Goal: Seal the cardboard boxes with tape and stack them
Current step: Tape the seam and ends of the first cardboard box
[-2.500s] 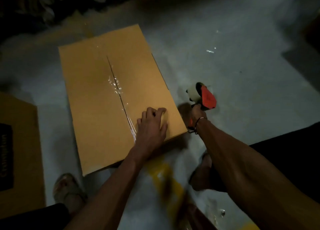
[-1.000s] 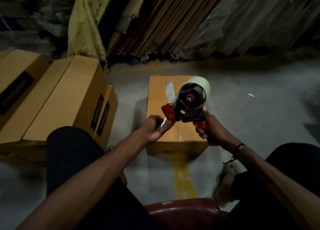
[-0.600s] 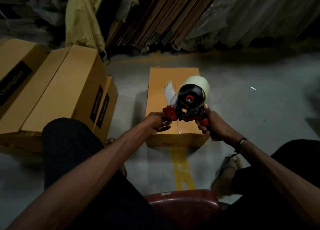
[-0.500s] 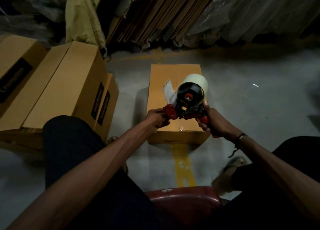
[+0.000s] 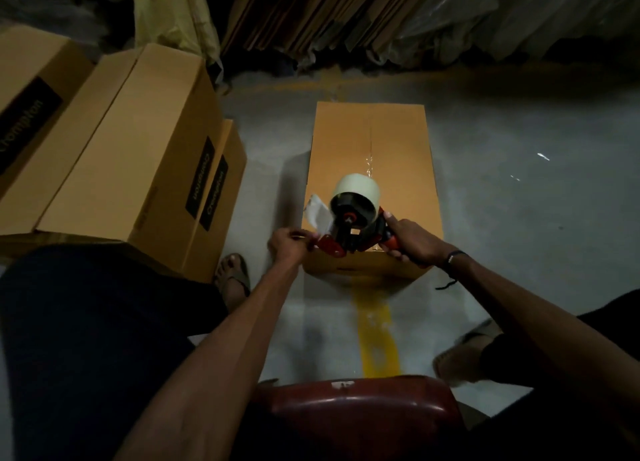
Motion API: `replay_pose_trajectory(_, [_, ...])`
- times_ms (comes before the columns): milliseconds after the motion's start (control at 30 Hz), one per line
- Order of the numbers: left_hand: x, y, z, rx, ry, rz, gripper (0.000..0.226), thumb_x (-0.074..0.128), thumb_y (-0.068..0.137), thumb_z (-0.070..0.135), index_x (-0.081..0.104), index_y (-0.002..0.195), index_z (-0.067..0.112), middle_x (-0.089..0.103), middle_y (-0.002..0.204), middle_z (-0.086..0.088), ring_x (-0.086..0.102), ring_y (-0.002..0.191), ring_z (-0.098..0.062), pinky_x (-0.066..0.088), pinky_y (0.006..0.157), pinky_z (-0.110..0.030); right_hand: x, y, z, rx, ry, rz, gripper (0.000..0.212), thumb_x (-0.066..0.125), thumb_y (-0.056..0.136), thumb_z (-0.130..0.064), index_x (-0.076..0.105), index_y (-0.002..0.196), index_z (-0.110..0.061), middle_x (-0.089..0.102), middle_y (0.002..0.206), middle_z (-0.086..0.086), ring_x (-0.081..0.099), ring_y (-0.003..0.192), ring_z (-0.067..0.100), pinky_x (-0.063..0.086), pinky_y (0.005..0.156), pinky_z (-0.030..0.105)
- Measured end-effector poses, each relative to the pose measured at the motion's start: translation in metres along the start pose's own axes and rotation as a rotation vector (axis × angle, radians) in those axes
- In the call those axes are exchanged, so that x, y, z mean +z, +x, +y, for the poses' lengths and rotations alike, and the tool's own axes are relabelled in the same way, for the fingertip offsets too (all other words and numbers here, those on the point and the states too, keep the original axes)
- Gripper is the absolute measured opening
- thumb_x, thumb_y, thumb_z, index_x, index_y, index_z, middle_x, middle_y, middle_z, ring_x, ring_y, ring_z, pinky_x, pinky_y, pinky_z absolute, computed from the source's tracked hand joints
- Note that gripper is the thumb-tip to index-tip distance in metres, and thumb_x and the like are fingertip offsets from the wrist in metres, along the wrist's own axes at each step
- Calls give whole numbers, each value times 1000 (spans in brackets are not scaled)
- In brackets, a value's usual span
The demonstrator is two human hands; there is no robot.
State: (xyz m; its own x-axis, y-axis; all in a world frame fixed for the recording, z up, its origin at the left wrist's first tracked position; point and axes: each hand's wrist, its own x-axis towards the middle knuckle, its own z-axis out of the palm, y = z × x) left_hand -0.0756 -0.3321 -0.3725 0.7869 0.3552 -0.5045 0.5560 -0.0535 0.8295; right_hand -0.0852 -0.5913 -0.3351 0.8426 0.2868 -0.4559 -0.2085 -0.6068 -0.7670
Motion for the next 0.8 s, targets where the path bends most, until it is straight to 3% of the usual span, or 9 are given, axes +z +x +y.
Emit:
replay_pose_trajectory(33, [-13, 7, -5, 30, 95, 11, 18, 75, 93, 10, 79, 79, -1, 66, 56, 0, 53, 50, -1, 40, 46, -7, -2, 2, 7, 7, -11, 2, 87, 9, 101, -71, 61, 71, -8, 56, 56, 3, 45, 47, 18, 42, 53, 24])
replay_pose_trajectory(100, [-40, 32, -24, 81, 292, -11, 19, 85, 84, 16, 80, 89, -2, 74, 77, -11, 58, 50, 0, 41, 48, -3, -11, 2, 22, 29, -37, 13, 85, 10, 101, -71, 60, 65, -13, 55, 54, 4, 45, 48, 21, 42, 57, 30])
replay_pose_trajectory(167, [-49, 44, -37, 128, 353, -47, 20, 86, 84, 19, 80, 87, -1, 73, 77, -14, 62, 48, 2, 47, 52, -7, -16, -3, 37, 60, -37, 26, 83, 10, 103, -69, 59, 55, -21, 54, 50, 4, 44, 46, 22, 42, 59, 35])
replay_pose_trajectory(233, [-44, 50, -44, 147, 374, -53, 18, 86, 84, 21, 79, 81, 4, 72, 70, -11, 63, 53, -4, 57, 64, -23, -15, -5, 47, 67, -30, 35, 82, 10, 104, -67, 56, 50, -27, 53, 49, 5, 44, 44, 22, 43, 61, 38])
replay_pose_trajectory(367, [-31, 67, -57, 142, 352, -48, 18, 83, 86, 25, 75, 70, 25, 71, 61, 9, 67, 61, -8, 61, 82, -36, -12, 8, 58, 86, -48, 51, 85, 11, 104, -67, 57, 56, -14, 55, 51, 9, 48, 46, 23, 46, 61, 34])
replay_pose_trajectory(600, [-16, 89, -62, 133, 399, -5, 24, 80, 88, 31, 73, 65, 29, 72, 64, 10, 72, 75, -15, 59, 87, -46, -12, 22, 68, 97, -78, 54, 88, 12, 104, -67, 59, 60, -8, 56, 52, 10, 50, 46, 22, 46, 55, 23])
replay_pose_trajectory(800, [-10, 100, -66, 159, 477, 57, 25, 81, 86, 31, 70, 63, 29, 73, 73, 2, 71, 82, -23, 59, 82, -44, -10, 30, 71, 93, -124, 40, 92, 10, 105, -65, 60, 63, 1, 58, 54, 18, 52, 46, 23, 45, 55, 19])
